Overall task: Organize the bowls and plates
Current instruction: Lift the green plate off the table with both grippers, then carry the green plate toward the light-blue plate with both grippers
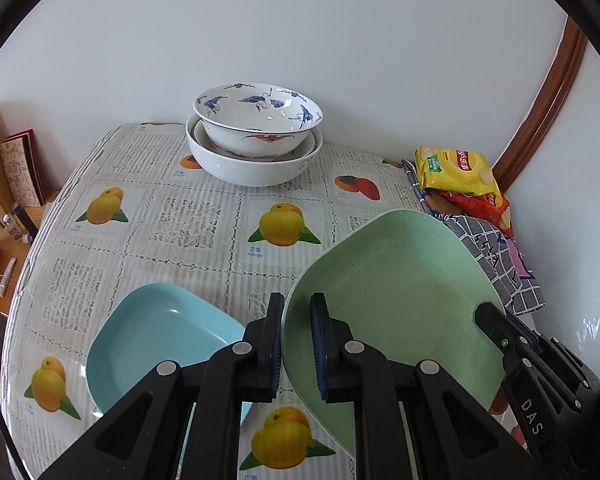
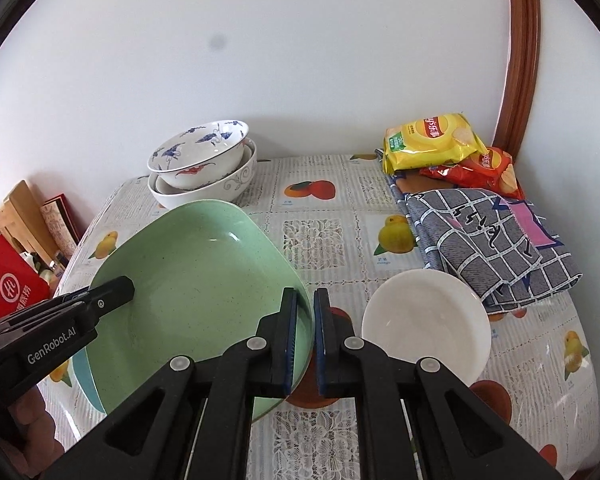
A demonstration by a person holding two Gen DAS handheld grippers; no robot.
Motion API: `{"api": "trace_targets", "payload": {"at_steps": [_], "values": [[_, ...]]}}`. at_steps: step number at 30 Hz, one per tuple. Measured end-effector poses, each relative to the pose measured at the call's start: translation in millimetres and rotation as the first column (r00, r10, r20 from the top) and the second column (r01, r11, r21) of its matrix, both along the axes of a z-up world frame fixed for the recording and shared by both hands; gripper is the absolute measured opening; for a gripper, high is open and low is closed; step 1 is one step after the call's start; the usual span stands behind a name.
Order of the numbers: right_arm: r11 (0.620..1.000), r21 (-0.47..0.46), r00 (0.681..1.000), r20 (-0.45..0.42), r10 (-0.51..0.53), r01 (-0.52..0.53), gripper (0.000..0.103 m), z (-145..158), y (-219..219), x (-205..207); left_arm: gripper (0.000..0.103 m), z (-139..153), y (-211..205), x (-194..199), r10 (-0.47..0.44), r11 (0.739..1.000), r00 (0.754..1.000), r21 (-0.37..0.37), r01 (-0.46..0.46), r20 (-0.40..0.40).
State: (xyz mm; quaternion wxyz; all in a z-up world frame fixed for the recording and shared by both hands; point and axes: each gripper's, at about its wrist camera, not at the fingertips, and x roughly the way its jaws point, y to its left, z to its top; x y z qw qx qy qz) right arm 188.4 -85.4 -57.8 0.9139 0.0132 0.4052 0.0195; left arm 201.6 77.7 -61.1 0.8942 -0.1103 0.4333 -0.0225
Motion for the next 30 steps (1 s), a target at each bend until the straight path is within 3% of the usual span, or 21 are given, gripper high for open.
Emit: {"api": "trace_targets", "payload": {"at_steps": [10, 30], "values": [[1.000, 0.021, 1.000, 0.018, -0.003, 0.003, 0.008, 10, 8, -25, 0.013, 9, 10, -28, 0.011, 1.000, 1.000, -0.002, -0.011, 0.012], [1.000, 0.026, 0.999, 0.048, -0.003, 0.002, 0.008, 20, 15, -43, 0.013, 18, 18, -45, 0.017, 1.000, 0.999, -0.016, -0.017, 0.030]]}}
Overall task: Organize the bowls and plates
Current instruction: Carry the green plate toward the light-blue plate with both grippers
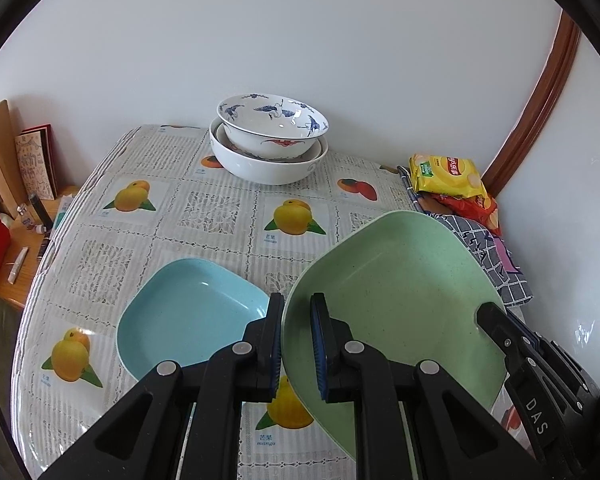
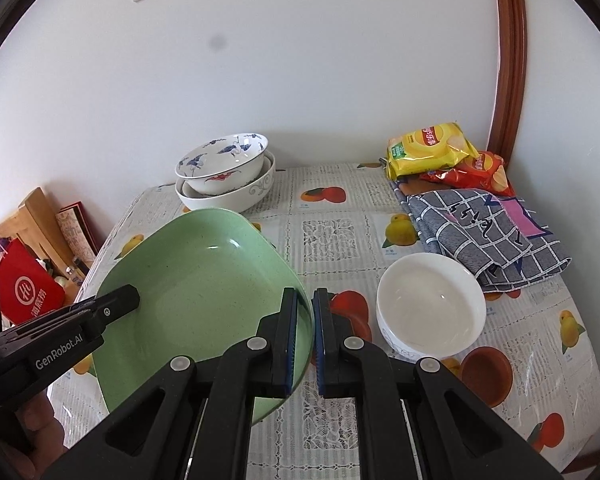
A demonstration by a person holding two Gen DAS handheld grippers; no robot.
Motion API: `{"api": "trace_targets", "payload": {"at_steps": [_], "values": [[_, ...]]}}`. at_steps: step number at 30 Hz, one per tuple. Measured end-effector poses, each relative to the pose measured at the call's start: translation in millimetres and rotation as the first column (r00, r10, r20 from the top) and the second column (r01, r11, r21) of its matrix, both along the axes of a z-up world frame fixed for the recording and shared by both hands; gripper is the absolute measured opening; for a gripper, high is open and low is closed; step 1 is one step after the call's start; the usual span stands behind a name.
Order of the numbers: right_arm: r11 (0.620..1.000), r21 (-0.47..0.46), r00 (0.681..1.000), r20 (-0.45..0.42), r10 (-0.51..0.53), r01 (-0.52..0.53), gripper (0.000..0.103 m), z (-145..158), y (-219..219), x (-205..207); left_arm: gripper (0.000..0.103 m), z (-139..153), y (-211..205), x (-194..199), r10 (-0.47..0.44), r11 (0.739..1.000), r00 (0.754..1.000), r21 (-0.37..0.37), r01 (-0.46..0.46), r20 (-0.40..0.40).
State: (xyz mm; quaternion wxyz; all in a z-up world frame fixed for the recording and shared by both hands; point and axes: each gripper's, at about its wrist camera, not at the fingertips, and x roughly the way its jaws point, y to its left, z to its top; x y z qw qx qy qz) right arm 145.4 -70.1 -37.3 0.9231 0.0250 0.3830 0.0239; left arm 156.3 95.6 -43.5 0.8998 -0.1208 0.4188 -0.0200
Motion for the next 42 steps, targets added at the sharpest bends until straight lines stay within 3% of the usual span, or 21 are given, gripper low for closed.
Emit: {"api": "trace_targets", "payload": {"at_steps": [42], "values": [[0.998, 0.002, 0.998, -0.004, 0.055, -0.055, 0.008, -4, 22, 5, 0.013, -9, 21, -9, 0.062, 0.998, 0.998, -0.001, -0.062, -0.015]]}}
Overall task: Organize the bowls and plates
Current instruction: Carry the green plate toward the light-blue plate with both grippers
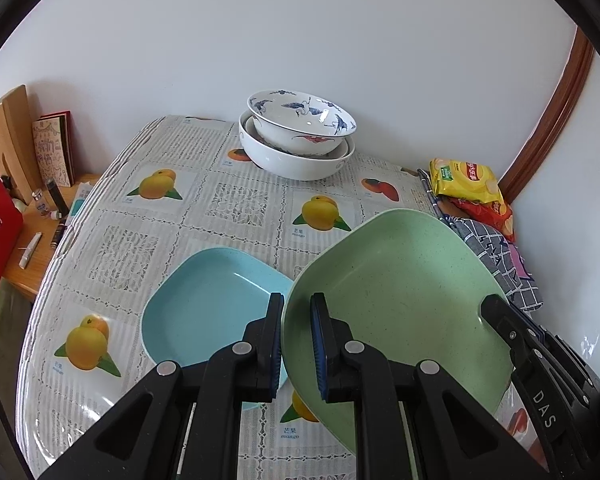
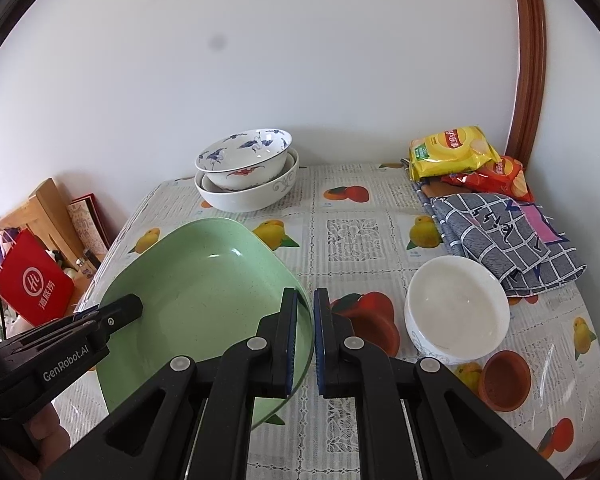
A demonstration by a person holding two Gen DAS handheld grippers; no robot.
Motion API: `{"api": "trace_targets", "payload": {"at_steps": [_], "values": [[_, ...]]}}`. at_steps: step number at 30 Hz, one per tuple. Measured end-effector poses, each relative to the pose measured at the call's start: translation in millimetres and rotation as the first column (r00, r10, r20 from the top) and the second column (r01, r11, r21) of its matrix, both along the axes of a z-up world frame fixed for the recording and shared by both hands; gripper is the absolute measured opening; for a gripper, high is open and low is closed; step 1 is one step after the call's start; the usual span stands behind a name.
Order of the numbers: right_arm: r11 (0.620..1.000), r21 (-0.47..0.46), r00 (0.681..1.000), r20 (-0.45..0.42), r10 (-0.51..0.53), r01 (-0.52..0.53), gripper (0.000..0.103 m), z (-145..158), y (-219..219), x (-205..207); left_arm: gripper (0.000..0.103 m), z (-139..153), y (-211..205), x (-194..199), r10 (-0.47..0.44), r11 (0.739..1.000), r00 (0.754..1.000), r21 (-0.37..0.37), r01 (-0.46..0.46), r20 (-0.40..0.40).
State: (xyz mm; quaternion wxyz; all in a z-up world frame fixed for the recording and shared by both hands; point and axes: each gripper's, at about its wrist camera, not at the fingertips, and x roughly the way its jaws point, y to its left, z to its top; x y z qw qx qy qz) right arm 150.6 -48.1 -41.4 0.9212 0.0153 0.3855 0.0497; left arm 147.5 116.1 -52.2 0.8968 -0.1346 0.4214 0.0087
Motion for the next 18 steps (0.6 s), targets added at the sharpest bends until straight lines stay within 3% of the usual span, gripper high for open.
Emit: {"api": "trace_targets", "payload": {"at_steps": [18], "values": [[0.996, -0.007, 0.995, -0.054, 0.085, -0.085, 0.008, -20, 32, 18, 0.013, -27, 34, 4, 0.086, 0.996, 0.995, -0.032, -0.088, -0.055]]}}
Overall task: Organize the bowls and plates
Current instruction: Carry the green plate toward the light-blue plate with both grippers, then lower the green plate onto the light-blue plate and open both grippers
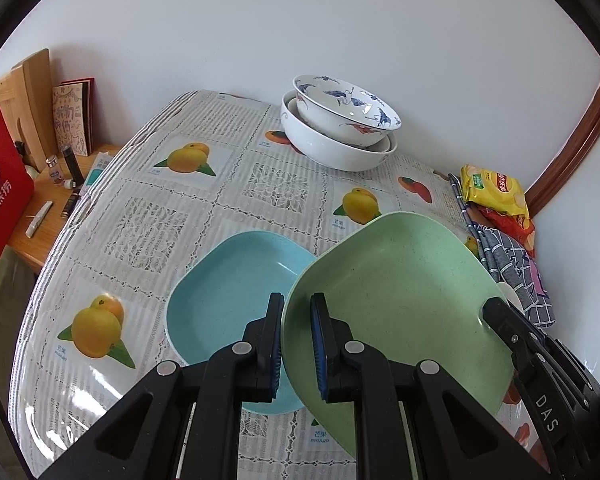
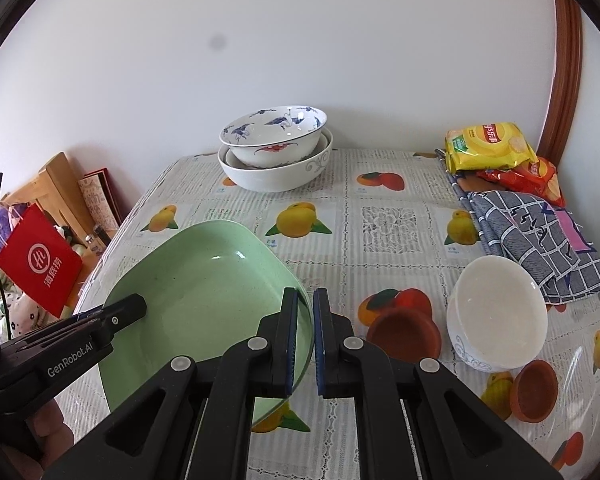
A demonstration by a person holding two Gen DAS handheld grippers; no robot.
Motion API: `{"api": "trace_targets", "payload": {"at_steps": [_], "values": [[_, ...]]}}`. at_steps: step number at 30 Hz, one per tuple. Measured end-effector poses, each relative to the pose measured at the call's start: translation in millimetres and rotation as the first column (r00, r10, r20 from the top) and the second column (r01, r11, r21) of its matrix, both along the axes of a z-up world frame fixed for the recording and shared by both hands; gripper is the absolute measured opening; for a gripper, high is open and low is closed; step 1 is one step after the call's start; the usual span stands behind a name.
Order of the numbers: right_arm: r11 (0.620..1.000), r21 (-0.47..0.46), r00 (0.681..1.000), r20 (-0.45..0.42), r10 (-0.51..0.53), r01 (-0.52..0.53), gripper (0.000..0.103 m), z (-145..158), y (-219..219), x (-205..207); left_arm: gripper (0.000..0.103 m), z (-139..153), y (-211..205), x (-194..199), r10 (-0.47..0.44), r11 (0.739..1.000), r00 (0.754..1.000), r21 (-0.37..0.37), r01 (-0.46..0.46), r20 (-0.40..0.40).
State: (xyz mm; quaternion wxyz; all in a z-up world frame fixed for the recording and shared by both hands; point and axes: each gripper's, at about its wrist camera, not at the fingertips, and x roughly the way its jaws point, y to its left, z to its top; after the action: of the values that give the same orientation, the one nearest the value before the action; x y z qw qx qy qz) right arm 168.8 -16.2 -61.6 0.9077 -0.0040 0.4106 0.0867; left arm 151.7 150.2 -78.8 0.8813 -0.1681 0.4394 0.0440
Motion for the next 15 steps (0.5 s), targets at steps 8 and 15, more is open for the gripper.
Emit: {"api": "trace_targets", "payload": {"at_steps": [8, 15], "values": [[1.000, 0.003, 1.000, -0.017, 0.017, -0.017, 0.008, -12, 14, 10, 0.013, -11, 12, 6, 0.020, 1.000, 0.999, 0.005, -0.020, -0.026], [0.999, -0.002, 0.999, -0.035, 0.040, -0.040, 0.008, -22, 24, 19, 0.013, -22, 23, 11, 0.038, 0.999, 0.998, 0.003, -0.038, -0.047]]}}
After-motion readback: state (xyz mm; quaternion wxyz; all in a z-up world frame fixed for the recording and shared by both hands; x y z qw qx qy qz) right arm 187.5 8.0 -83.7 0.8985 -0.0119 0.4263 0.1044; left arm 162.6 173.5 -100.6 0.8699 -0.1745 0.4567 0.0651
